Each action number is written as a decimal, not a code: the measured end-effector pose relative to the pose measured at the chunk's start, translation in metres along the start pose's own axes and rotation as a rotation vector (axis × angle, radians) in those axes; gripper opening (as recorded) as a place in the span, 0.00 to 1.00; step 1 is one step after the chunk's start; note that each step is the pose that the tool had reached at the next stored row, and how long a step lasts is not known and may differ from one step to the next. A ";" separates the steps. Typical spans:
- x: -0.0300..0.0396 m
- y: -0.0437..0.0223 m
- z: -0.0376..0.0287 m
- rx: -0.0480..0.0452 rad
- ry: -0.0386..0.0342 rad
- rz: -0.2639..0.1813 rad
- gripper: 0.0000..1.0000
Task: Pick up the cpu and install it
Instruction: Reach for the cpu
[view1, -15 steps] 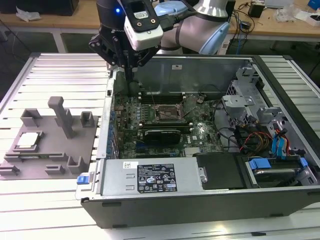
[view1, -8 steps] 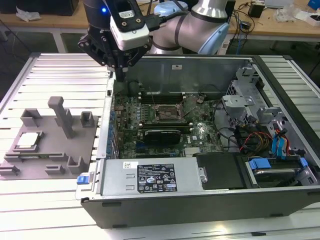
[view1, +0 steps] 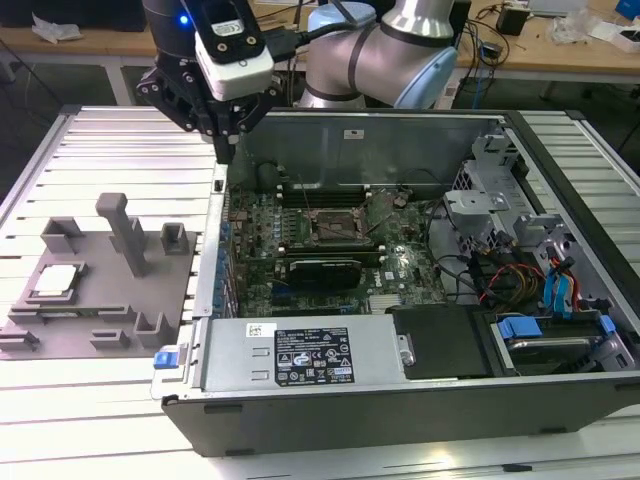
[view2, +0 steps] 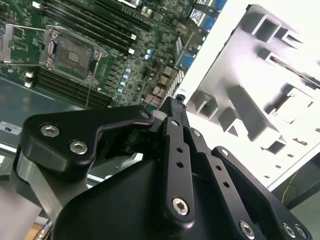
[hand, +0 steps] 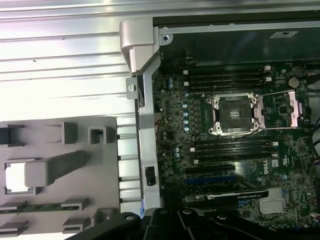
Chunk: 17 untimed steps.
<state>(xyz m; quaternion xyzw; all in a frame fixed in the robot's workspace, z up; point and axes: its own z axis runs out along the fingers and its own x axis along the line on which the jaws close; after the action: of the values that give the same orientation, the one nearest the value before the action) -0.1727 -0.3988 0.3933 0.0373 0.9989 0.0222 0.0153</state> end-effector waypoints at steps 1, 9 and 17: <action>0.0035 -0.0002 -0.0001 -0.0001 -0.0008 0.000 0.11; 0.0238 -0.0017 -0.0008 -0.0005 -0.0066 0.000 0.11; 0.0496 -0.0037 -0.0016 -0.0012 -0.0156 -0.001 0.11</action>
<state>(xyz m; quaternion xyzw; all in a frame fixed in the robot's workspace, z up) -0.2225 -0.3988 0.3933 0.0371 0.9988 0.0225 0.0231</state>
